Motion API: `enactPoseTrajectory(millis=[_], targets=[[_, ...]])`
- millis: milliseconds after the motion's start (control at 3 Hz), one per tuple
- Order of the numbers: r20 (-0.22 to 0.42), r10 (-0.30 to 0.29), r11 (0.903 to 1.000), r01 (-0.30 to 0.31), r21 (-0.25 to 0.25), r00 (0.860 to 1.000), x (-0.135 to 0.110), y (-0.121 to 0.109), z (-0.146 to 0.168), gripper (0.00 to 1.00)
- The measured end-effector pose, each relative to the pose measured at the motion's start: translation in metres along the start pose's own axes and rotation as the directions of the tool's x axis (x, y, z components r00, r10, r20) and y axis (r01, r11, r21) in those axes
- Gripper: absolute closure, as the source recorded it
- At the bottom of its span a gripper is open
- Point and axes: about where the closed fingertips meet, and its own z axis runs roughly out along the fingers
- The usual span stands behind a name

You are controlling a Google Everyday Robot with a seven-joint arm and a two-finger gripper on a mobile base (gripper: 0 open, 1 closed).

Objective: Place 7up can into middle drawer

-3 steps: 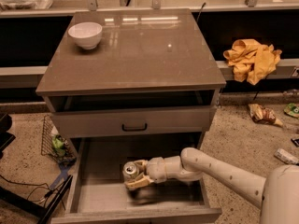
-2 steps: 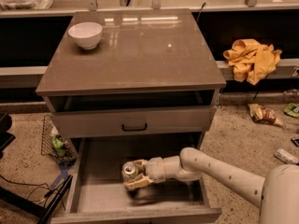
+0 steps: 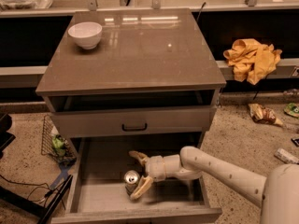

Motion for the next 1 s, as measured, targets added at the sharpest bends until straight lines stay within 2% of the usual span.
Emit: enactPoseTrajectory(millis=[333,667,1000], targets=[[-0.041,0.051,0.9984,-0.05,0.027,0.998,-0.038,0.008,-0.033,0.0],[-0.067,0.176,0.9758,-0.166,0.142,0.982,-0.087,0.035,-0.082,0.0],[-0.064,0.28,0.9213,-0.25,0.298,0.958,-0.13,0.084,-0.124,0.0]])
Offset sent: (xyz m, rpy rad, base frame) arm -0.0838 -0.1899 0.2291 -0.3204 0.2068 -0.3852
